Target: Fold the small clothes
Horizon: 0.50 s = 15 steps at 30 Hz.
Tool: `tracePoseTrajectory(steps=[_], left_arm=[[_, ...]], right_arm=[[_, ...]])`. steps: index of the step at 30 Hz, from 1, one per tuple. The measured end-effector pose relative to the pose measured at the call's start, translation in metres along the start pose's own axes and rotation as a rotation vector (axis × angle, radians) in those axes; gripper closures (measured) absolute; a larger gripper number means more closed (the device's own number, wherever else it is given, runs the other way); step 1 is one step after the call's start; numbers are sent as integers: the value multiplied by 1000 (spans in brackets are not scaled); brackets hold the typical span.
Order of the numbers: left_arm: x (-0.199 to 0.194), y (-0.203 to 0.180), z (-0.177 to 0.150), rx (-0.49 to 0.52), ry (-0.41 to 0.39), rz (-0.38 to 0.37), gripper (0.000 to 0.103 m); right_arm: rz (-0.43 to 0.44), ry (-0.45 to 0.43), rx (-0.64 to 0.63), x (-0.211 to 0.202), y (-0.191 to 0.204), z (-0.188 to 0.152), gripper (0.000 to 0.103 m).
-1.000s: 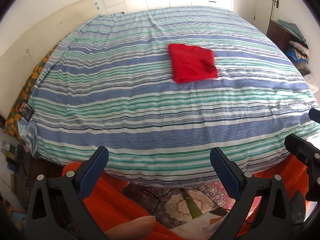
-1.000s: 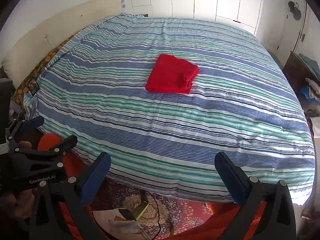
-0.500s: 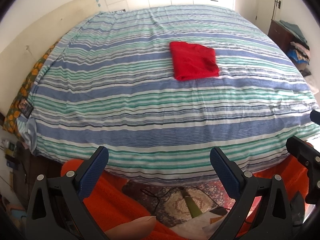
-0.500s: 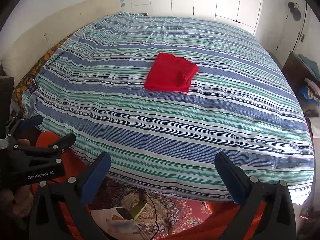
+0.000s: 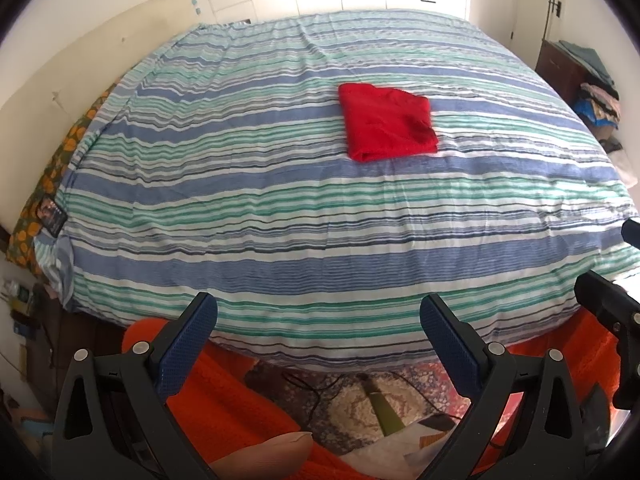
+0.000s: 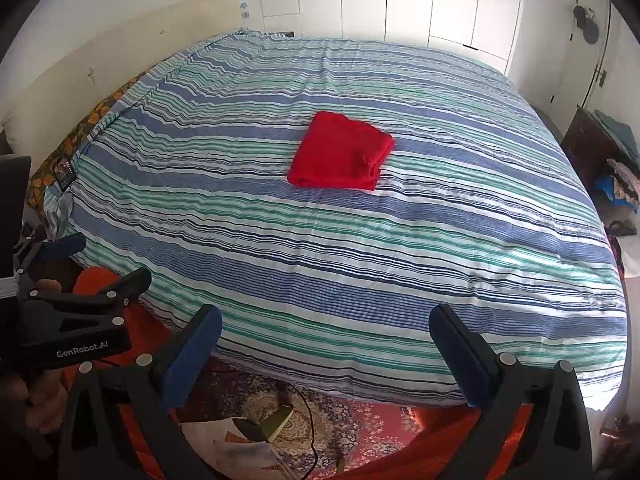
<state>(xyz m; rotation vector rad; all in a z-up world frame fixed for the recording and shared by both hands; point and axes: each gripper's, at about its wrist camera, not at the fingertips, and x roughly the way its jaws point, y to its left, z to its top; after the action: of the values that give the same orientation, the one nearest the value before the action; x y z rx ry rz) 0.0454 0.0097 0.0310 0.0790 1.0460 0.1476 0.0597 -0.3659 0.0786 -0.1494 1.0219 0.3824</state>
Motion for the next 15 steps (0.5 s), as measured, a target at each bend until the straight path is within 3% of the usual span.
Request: tracePoseTrajectory(steps=[15], left_arm=[[-3, -2, 1, 6, -11, 3, 1]], right_arm=[[7, -1, 0, 0, 0, -1, 1]])
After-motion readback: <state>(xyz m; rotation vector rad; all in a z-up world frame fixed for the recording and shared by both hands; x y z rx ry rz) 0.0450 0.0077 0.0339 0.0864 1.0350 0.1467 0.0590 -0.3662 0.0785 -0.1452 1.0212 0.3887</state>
